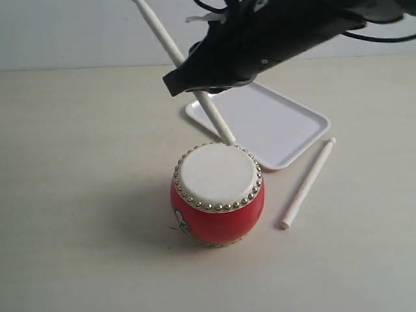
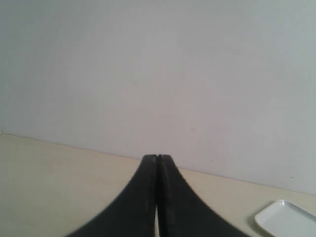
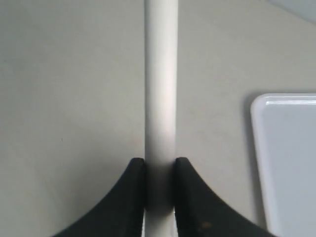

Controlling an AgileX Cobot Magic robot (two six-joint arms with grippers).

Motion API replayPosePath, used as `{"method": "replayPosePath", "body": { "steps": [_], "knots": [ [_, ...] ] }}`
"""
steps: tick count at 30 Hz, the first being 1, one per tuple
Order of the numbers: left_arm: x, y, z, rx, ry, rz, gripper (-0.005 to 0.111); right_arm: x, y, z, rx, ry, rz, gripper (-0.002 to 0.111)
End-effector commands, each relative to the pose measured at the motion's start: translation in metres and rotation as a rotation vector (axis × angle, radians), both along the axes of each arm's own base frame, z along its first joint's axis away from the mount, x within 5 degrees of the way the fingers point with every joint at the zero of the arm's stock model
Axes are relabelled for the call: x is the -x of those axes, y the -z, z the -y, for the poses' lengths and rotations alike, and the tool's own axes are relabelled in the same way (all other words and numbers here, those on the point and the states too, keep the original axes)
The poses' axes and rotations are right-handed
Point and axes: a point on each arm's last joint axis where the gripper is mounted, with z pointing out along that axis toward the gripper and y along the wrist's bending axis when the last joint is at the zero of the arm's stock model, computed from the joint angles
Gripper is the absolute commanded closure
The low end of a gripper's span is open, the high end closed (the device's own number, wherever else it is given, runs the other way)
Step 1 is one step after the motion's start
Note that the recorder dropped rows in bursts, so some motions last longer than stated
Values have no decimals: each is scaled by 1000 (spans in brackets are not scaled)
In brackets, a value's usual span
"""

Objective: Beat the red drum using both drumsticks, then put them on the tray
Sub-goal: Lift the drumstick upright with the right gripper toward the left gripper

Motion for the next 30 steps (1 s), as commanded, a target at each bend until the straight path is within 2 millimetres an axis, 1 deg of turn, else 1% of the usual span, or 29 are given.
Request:
{"method": "replayPosePath", "body": {
  "steps": [1,4,8,10,11,12,13,14,15,16,17,19,21,22,23,25,26,30],
  "knots": [
    [1,-4,0,68,13,48,107,20,-1,23,-82,82,83,108],
    [2,-8,1,148,36,93,107,32,7,34,-89,112,90,108],
    [3,-12,2,276,71,130,107,39,10,42,-103,140,105,108],
    [4,-15,4,282,100,166,107,42,7,44,-114,145,115,108],
    [0,-19,10,248,167,180,107,42,4,45,-121,146,129,108],
    [-2,-19,13,251,202,168,107,42,2,46,-130,153,141,108],
    [-10,-22,20,242,272,121,107,41,-1,46,-160,180,147,108],
    [-16,-25,23,220,296,90,107,40,-2,46,-178,197,150,108],
    [-29,-32,29,153,344,0,107,38,-4,46,-210,228,153,108],
    [-35,-36,31,133,365,-38,107,38,-5,44,-226,236,162,108],
    [-50,-37,39,87,448,-136,107,41,-7,39,-248,238,182,108],
    [-69,-34,53,53,615,-235,107,47,-8,30,-272,223,215,108],
    [-92,-25,63,41,746,-337,107,51,-9,25,-279,207,222,108],
    [-101,-23,67,29,801,-359,107,52,-9,25,-279,205,225,108],
    [-109,-20,73,4,904,-370,107,52,-10,25,-281,205,228,108],
    [-117,-16,82,-31,1094,-348,107,51,-10,25,-287,212,227,108],
    [-119,-12,84,-45,1148,-335,107,51,-9,24,-287,213,224,108],
    [-127,-2,86,-25,1174,-333,106,47,-2,22,-287,234,197,108]
  ]
}}
